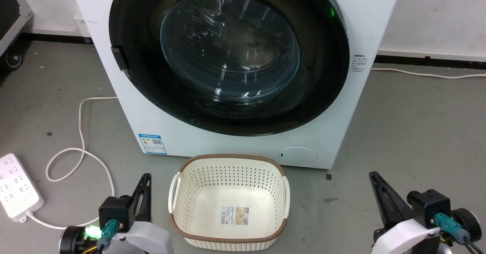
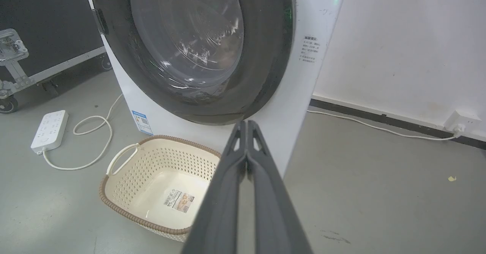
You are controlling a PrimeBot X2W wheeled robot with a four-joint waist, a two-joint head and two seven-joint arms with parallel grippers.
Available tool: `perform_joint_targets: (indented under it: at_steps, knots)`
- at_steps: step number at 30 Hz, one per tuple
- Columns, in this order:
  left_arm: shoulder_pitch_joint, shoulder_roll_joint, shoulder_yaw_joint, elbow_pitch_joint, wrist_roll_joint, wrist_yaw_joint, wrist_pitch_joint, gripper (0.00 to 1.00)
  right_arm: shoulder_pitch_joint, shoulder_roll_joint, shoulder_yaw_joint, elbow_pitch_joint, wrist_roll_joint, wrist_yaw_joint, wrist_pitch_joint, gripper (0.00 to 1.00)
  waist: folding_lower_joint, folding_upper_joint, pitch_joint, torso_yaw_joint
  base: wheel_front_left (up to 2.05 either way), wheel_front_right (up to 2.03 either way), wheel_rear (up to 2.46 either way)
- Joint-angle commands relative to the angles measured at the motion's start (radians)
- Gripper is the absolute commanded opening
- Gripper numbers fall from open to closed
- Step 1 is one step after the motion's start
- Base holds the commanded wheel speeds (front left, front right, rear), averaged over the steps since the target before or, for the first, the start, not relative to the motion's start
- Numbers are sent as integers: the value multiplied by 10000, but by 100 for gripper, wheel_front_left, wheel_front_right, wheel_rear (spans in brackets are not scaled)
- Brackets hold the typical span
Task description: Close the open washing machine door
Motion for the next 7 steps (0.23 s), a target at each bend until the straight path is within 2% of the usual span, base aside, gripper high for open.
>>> perform_joint_targets:
  at_steps: [1, 7]
  knots:
    - [-172, -15, 41, -64, 70, 28, 22, 0, -138, 53, 11, -70, -76, -7, 7, 0, 0, -1, 0, 0, 0, 0, 0]
    - [-172, -15, 41, -64, 70, 28, 22, 0, -138, 53, 11, -70, -76, -7, 7, 0, 0, -1, 0, 0, 0, 0, 0]
